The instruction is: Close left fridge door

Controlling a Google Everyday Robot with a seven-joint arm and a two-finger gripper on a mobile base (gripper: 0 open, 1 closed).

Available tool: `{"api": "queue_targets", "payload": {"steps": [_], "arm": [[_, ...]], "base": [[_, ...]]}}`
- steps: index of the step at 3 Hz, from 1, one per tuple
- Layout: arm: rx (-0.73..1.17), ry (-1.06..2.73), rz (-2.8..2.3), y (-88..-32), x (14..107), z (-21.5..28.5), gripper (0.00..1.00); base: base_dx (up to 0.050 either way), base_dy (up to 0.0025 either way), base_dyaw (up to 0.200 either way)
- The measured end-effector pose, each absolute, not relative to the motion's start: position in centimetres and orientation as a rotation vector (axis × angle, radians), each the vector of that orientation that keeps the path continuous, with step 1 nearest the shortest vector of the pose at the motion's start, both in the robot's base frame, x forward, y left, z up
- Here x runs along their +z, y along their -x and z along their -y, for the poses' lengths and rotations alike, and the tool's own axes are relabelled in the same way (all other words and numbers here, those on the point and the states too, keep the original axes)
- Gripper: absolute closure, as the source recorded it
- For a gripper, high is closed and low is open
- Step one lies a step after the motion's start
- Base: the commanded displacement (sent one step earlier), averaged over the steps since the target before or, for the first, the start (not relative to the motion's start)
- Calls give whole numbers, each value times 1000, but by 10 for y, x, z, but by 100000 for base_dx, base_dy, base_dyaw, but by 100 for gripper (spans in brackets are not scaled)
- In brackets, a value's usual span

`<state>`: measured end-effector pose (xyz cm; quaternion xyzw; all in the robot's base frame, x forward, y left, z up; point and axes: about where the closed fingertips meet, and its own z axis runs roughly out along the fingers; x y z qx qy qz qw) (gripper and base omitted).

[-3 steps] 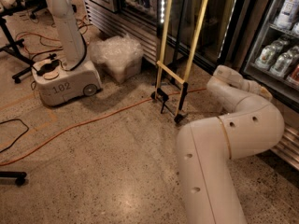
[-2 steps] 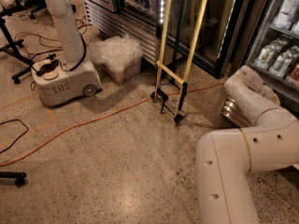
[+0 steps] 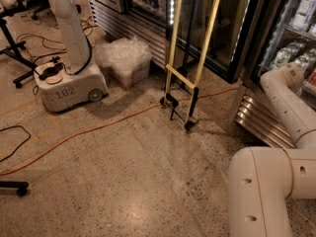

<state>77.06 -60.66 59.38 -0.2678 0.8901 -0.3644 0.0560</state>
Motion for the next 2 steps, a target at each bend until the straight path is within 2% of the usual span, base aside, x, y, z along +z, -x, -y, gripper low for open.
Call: {"api": "queue_targets", "payload": {"steps": [2], "arm": [[-1110, 812, -2703, -771, 594, 602, 100]], "base": [[0, 0, 0]]}}
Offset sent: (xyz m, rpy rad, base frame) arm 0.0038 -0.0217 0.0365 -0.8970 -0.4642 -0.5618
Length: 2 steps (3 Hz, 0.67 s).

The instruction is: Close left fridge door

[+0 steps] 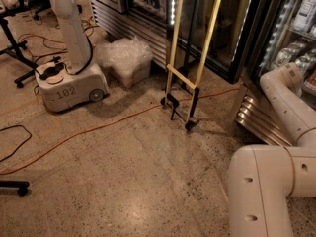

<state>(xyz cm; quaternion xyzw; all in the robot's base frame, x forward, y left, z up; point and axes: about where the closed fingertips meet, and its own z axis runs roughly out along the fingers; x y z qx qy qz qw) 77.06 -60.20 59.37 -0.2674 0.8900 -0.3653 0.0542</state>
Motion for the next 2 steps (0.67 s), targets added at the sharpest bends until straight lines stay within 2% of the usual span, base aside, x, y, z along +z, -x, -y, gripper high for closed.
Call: {"api": "queue_targets", "payload": {"steps": [1, 2], "arm": [[-1317, 807, -2566, -812, 607, 598, 100], [-1471, 770, -2516, -813, 612, 614, 100]], "base": [[0, 0, 0], [0, 0, 0]]}}
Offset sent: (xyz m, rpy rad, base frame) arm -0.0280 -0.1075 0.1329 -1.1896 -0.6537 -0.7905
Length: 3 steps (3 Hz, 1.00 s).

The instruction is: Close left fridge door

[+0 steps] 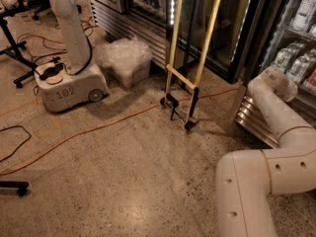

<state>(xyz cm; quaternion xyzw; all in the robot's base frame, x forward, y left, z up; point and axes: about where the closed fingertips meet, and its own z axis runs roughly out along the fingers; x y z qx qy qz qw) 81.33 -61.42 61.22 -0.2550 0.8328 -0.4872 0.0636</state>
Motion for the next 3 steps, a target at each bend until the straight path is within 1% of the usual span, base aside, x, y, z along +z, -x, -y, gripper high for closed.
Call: {"api": "queue_targets", "payload": {"steps": [1, 2, 3], "arm": [[-1471, 770, -2516, -813, 612, 614, 100], [-1471, 770, -2516, -813, 612, 614, 100], [-1471, 770, -2516, -813, 612, 614, 100]], "base": [[2095, -108, -10411], [1, -2, -14579], [4993, 4, -110]]}}
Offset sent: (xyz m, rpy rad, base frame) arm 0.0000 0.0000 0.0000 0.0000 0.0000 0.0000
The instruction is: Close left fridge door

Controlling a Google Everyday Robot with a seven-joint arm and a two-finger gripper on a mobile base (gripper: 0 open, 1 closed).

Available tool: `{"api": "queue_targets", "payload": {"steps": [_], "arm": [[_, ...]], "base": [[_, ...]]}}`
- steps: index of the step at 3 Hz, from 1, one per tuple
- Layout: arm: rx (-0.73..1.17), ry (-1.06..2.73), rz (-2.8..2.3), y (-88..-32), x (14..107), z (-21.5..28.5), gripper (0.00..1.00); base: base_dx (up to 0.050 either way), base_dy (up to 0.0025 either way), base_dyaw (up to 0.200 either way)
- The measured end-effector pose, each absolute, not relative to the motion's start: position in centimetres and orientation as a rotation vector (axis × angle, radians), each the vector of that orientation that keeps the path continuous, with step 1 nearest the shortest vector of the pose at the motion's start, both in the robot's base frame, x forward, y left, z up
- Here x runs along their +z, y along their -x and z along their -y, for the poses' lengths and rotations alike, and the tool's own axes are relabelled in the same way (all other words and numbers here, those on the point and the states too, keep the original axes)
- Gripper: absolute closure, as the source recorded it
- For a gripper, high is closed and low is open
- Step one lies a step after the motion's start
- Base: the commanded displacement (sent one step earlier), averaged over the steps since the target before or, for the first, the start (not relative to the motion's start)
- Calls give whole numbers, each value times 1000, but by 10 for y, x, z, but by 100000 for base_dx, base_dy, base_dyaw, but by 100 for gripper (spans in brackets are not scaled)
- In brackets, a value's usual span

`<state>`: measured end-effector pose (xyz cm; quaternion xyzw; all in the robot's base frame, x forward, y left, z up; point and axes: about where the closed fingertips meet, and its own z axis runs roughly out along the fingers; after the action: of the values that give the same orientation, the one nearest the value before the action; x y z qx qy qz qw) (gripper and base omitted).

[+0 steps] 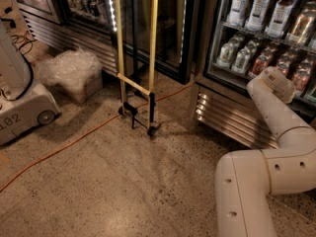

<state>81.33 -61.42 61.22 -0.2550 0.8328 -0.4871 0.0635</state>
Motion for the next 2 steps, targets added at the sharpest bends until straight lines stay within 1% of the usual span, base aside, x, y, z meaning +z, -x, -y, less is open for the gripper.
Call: {"api": "queue_targets", "payload": {"steps": [1, 2], "arm": [[-1471, 770, -2516, -813, 612, 614, 100], [-1377, 604, -2529, -800, 625, 632, 100]], "base": [[0, 0, 0], [0, 0, 0]]}}
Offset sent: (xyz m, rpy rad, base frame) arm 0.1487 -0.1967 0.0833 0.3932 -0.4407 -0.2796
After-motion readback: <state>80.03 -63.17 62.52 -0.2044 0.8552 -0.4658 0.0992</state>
